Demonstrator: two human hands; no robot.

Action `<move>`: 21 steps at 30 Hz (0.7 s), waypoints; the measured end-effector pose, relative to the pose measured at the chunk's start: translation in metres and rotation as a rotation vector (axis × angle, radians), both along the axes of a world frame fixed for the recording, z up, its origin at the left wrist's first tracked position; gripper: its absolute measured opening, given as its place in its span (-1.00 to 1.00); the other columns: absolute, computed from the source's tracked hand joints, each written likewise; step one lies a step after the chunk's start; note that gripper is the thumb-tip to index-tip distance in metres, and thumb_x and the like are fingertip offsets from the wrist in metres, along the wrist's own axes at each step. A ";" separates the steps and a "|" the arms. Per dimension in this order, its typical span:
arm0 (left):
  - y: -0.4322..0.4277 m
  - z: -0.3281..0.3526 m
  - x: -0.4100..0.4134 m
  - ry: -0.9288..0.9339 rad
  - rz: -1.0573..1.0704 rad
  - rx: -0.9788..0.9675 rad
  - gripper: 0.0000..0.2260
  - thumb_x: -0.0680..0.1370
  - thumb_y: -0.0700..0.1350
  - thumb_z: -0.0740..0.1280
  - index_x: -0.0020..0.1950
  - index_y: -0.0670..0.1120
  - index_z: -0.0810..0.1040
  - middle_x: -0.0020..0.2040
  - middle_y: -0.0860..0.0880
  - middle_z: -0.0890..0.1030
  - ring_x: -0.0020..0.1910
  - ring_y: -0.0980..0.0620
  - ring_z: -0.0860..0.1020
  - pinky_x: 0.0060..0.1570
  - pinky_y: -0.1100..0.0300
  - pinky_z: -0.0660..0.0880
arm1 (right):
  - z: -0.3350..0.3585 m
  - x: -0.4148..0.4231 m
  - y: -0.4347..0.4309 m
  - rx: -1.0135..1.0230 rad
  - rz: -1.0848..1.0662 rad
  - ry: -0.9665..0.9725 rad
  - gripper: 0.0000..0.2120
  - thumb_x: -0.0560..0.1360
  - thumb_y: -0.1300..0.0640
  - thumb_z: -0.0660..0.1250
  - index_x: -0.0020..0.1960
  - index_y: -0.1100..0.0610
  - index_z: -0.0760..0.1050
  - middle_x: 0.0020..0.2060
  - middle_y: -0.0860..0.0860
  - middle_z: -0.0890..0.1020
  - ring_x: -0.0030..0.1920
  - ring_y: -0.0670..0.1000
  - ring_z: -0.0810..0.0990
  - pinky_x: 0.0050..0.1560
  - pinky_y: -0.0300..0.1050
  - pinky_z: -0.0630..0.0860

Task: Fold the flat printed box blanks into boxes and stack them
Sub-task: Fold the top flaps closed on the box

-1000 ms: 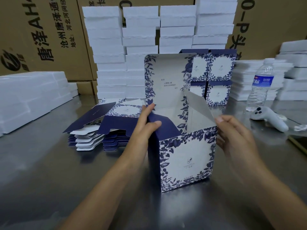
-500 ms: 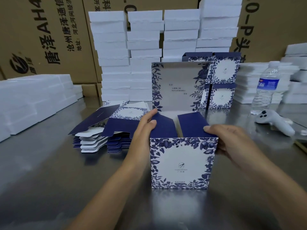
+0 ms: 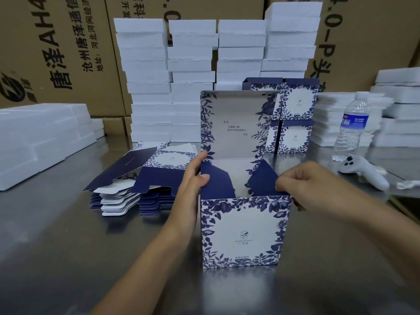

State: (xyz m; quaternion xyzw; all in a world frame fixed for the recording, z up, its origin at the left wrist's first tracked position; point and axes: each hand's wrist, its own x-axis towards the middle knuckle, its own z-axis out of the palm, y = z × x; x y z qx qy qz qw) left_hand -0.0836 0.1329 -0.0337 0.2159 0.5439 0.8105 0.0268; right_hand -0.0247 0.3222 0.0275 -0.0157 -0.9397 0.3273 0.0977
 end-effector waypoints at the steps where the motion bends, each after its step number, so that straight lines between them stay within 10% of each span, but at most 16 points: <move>1: 0.000 0.000 0.000 0.001 0.001 -0.005 -0.64 0.50 -0.12 0.20 0.19 0.24 0.53 0.07 0.24 0.63 0.17 0.00 0.58 0.30 -0.16 0.40 | 0.002 -0.001 0.000 -0.023 -0.007 -0.035 -0.61 0.45 0.09 0.25 -0.48 0.07 0.17 -0.58 -0.02 0.22 -0.56 -0.02 0.21 -0.53 -0.27 0.17; 15: -0.005 0.007 0.001 0.028 0.048 -0.137 -0.62 0.59 -0.24 0.07 0.19 0.20 0.46 0.08 0.29 0.58 0.07 0.23 0.58 0.16 0.18 0.50 | 0.010 -0.028 -0.003 -0.224 -0.102 -0.127 -0.72 0.49 0.21 0.27 -0.40 0.17 0.39 -0.66 -0.01 0.34 -0.68 -0.08 0.29 -0.63 -0.37 0.27; 21: -0.008 0.011 0.003 0.038 0.050 -0.177 -0.59 0.36 -0.05 0.17 0.17 0.22 0.47 0.40 0.08 0.39 0.39 0.03 0.36 0.41 -0.08 0.27 | 0.011 -0.037 -0.005 -0.216 -0.145 -0.104 -0.71 0.46 0.11 0.30 -0.40 0.13 0.33 -0.62 -0.02 0.32 -0.67 -0.07 0.30 -0.57 -0.34 0.34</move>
